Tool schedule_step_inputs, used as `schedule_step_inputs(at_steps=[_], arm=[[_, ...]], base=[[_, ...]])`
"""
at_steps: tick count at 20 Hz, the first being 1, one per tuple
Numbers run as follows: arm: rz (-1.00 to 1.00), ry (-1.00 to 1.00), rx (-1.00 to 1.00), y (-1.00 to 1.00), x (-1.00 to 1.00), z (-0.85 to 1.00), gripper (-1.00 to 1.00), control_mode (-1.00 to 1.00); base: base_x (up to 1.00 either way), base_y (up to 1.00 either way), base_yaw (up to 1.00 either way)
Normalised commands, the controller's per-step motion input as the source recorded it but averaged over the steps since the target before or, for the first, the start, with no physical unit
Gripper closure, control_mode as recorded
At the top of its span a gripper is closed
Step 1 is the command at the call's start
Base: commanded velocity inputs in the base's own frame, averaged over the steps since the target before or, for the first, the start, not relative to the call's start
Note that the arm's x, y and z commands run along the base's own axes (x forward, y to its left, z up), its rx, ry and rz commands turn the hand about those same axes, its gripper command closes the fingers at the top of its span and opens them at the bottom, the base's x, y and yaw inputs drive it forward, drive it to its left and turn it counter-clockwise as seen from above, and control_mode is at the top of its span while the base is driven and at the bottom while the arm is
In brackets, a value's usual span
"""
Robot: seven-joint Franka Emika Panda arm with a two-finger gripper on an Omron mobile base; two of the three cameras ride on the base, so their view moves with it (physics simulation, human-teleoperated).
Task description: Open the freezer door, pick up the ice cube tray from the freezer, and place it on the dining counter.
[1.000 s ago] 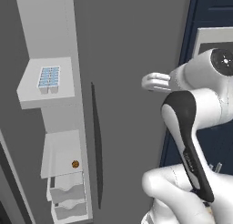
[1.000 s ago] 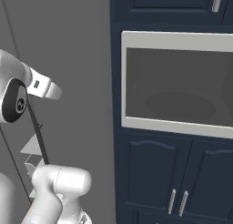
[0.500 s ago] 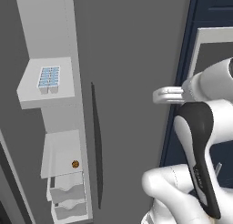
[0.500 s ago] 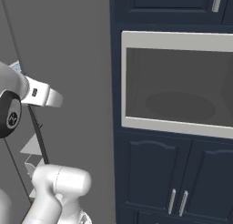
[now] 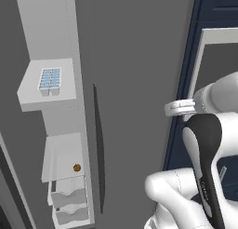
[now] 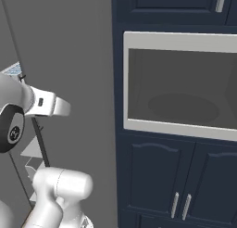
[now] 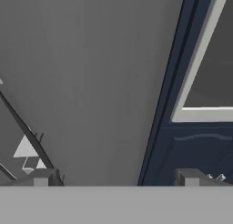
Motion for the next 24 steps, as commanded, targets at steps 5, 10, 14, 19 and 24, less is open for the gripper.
schedule_step_inputs(at_steps=[5,10,14,19,24], arm=[[0.0,0.01,0.0,-0.05,0.0,-0.16,-1.0,-1.0],[0.0,0.0,0.0,0.0,-0.01,-0.09,-1.0,-1.0],[0.0,0.0,0.0,0.0,-0.09,0.0,-1.0,-1.0],[0.0,0.0,0.0,0.0,-0.03,0.0,-1.0,-1.0],[0.0,0.0,0.0,0.0,0.0,0.0,-1.0,-1.0]], base=[[0.0,0.0,0.0],[0.0,0.0,0.0],[0.0,0.0,0.0],[0.0,0.0,0.0],[0.0,0.0,0.0]])
